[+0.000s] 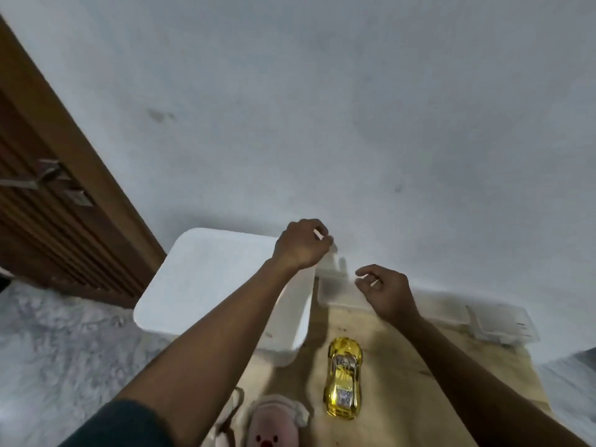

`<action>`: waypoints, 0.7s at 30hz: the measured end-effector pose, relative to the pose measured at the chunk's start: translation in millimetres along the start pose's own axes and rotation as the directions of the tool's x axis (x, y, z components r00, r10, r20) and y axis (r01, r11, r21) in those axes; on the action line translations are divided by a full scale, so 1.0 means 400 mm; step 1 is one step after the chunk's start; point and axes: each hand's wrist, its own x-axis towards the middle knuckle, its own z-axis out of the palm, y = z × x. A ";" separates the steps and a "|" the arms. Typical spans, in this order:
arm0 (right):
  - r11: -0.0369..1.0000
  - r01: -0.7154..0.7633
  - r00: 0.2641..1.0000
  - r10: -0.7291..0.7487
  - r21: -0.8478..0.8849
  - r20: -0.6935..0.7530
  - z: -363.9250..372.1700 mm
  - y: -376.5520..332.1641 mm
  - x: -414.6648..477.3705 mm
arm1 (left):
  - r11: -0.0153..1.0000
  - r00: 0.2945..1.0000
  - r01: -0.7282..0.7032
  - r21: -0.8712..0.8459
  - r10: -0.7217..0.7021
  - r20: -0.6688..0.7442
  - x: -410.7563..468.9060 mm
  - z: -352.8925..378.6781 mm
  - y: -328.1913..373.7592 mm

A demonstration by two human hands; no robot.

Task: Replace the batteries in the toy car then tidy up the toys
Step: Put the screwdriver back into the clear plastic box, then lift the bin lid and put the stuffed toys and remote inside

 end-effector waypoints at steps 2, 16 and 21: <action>0.996 -0.070 0.995 0.065 0.057 0.075 0.034 -0.080 -0.001 | 0.998 0.996 0.052 0.024 -0.050 -0.075 -0.025 -0.093 -0.072; 0.892 -0.436 0.865 0.452 -0.120 0.219 0.175 -0.264 0.037 | 0.854 0.857 0.513 0.088 -0.505 -0.105 -0.145 -0.383 -0.599; 0.882 -0.417 0.860 0.461 -0.219 0.218 0.194 -0.294 0.043 | 0.868 0.865 0.496 0.012 -0.493 -0.098 -0.127 -0.371 -0.626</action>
